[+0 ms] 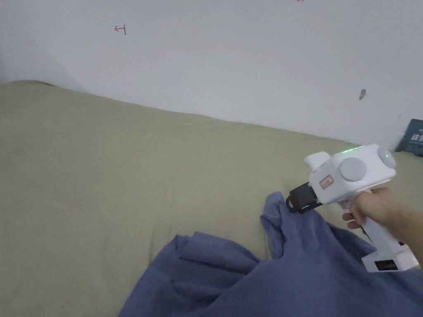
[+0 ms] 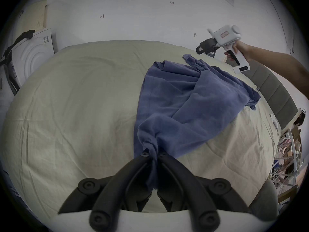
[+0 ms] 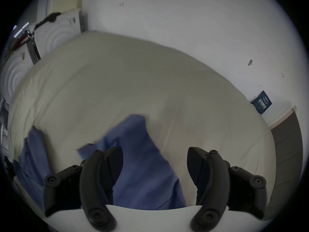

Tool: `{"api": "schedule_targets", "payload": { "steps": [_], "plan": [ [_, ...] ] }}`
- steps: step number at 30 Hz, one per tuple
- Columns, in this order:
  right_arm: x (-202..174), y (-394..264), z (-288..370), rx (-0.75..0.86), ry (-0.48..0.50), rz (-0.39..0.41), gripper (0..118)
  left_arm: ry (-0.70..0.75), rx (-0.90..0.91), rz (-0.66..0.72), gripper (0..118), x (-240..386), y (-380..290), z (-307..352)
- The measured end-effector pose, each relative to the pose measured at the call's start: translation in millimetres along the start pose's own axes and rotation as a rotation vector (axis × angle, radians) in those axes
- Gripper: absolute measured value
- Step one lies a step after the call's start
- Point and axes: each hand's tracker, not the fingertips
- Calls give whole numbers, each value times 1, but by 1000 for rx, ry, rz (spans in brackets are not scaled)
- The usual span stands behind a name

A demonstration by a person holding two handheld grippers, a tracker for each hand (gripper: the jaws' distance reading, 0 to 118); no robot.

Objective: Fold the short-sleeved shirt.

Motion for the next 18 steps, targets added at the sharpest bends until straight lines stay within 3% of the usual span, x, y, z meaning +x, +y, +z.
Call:
{"api": "schedule_targets", "payload": {
  "steps": [4,7,9,10,11,13,15,17,18],
  "plan": [
    [-5,-2,-14,30,155,8,83,-6,6,12,0,-1,-1,2],
    [-11,-2,-30,-21,81,37,85,-5,3,9,0,0,0,2],
    [-7,-3,-26,-7,134,-40,87,0,-1,1,0,0,0,1],
    [-4,-5,-24,-27,156,-80,82,1,0,0,0,0,1,1],
    [-4,-4,-19,-20,214,-113,65,0,-1,-2,0,0,1,1],
    [-11,-3,-9,14,66,-38,0,2,0,-2,0,0,2,1],
    [-12,-7,6,19,134,-92,0,-3,1,4,0,0,2,1],
    [-15,-15,26,82,163,-81,0,-4,3,7,0,-1,1,2],
    [-14,-19,36,110,204,-125,0,-11,5,21,0,-2,1,3]
  ]
}}
